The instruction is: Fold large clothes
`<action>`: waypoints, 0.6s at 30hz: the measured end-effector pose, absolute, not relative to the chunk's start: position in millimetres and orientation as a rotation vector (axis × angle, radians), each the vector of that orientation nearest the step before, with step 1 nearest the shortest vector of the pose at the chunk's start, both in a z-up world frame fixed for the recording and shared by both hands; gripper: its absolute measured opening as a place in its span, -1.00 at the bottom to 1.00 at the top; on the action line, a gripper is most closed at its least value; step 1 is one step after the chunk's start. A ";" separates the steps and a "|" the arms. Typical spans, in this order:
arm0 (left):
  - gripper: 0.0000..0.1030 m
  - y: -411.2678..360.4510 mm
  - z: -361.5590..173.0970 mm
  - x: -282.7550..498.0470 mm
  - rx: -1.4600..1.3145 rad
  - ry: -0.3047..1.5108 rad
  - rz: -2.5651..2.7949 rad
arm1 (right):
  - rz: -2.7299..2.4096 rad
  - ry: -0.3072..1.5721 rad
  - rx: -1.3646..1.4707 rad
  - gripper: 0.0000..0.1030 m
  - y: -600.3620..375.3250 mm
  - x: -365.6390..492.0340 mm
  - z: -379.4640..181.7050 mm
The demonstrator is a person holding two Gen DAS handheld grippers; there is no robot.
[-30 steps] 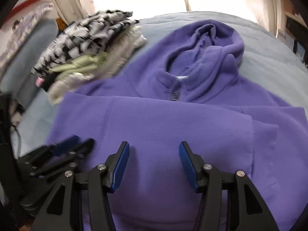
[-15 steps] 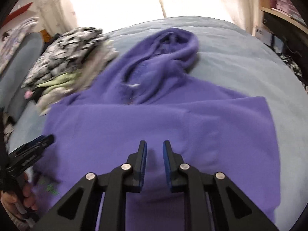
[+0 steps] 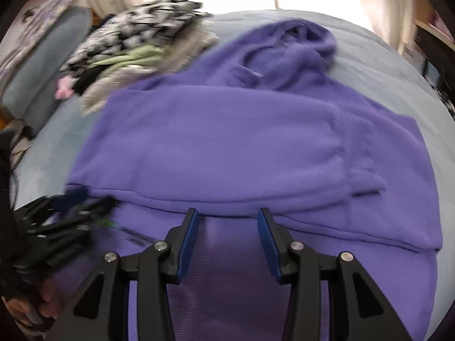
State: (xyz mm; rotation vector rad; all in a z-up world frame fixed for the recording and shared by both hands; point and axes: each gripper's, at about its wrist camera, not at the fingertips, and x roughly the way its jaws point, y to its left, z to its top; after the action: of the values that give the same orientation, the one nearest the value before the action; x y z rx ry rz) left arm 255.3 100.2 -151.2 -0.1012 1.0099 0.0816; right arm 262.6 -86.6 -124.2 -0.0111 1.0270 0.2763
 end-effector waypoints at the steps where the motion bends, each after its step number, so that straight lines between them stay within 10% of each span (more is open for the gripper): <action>1: 0.06 101.0 -150.0 254.6 -0.102 1.011 0.085 | 0.255 1.034 0.017 -0.16 -98.3 263.5 -126.2; 18: 0.06 108.8 -114.6 205.0 -0.092 0.957 0.100 | 0.147 1.006 0.181 -0.16 -169.4 205.4 -97.6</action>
State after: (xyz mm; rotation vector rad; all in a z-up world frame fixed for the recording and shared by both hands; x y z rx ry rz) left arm 205.0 108.8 -114.6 -0.0917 0.9568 0.1004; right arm 205.4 -169.4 -97.6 0.1807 1.0064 0.1472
